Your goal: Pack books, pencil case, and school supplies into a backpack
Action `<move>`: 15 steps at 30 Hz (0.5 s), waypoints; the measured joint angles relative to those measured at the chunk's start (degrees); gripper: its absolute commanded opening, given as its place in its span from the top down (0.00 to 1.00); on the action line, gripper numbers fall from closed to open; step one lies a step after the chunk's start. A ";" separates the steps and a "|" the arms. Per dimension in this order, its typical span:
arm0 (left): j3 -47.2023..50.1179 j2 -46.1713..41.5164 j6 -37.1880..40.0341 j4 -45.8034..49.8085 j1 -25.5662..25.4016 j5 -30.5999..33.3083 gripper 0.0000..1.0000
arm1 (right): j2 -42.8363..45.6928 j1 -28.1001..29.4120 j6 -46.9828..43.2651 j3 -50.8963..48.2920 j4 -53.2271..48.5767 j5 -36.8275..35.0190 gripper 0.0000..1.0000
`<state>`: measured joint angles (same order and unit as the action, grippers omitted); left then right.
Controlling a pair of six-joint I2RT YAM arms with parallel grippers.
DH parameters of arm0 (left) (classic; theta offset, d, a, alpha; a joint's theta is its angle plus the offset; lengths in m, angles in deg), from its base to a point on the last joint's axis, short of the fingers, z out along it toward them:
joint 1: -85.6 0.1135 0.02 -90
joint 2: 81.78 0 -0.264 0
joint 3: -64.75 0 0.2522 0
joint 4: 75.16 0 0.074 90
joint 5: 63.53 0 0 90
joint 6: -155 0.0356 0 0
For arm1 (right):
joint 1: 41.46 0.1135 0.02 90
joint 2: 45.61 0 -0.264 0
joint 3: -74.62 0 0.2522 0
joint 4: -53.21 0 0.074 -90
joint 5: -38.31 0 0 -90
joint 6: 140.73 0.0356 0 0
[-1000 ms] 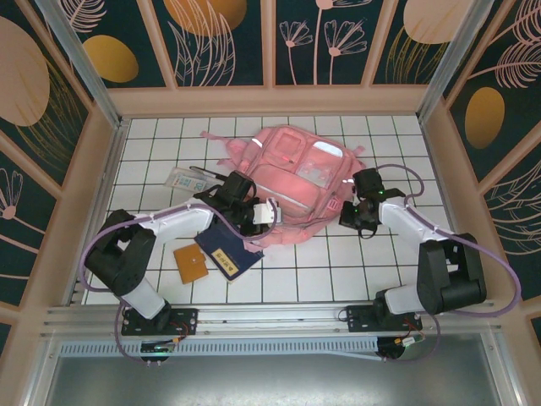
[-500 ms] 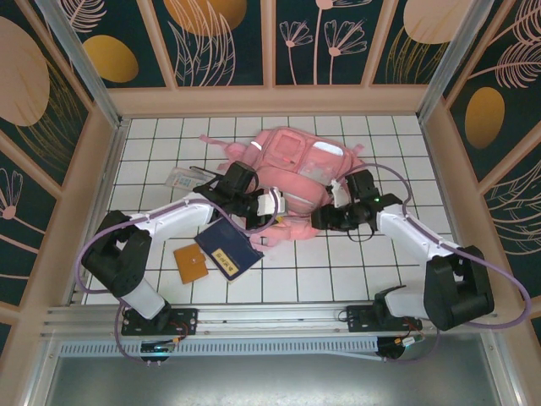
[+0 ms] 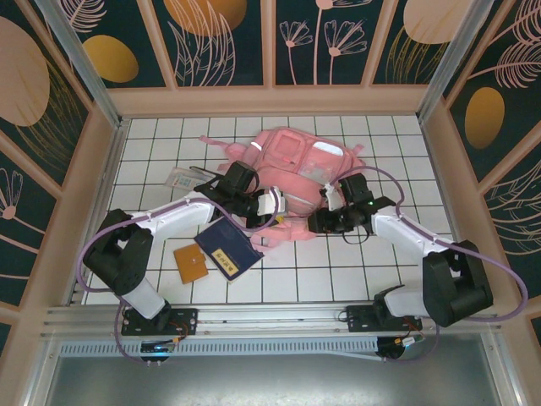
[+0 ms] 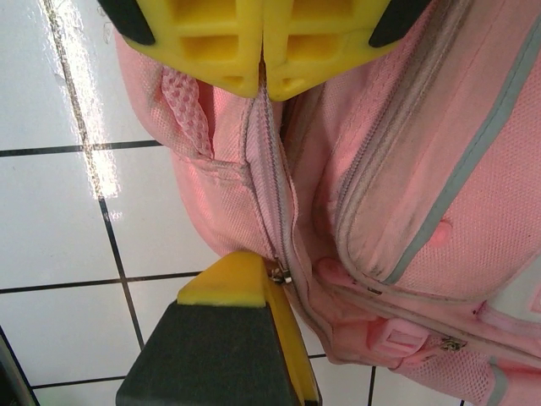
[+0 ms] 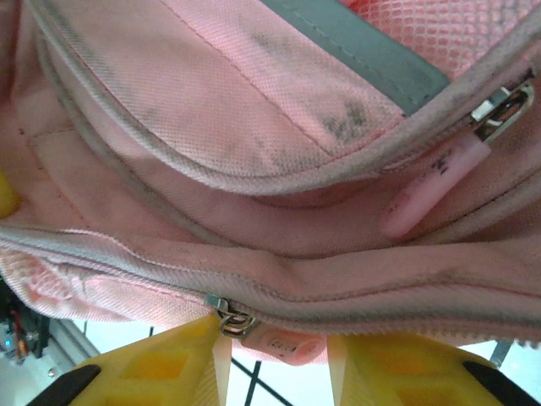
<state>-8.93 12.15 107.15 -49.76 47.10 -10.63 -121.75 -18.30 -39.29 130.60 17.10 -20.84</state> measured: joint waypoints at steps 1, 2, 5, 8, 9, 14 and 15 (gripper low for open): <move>-0.02 0.00 0.00 0.13 0.00 0.00 1.00 | -0.11 0.68 0.35 0.00 0.15 -0.87 0.67; -0.04 0.00 0.00 0.20 0.00 0.00 1.00 | -0.11 1.36 0.61 0.00 0.35 -1.77 0.68; -0.17 0.09 0.00 0.20 0.00 0.00 1.00 | -0.11 3.26 1.16 0.07 0.81 -4.37 0.64; -0.39 0.42 0.00 0.37 0.07 0.00 1.00 | -0.11 5.57 0.98 0.39 0.94 -8.24 0.72; -0.52 0.48 0.02 0.59 0.09 0.00 1.00 | -0.11 6.40 0.94 0.55 0.96 -9.90 0.78; -0.66 0.57 0.02 0.63 0.26 0.07 1.00 | -0.24 9.55 1.55 1.18 0.92 -17.66 1.00; -0.63 0.57 0.04 0.61 0.26 0.15 1.00 | -0.42 9.99 1.99 1.49 0.87 -19.10 1.00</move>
<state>-9.57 12.71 107.19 -49.15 47.37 -10.48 -122.17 -8.32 -37.30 132.08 17.98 -39.94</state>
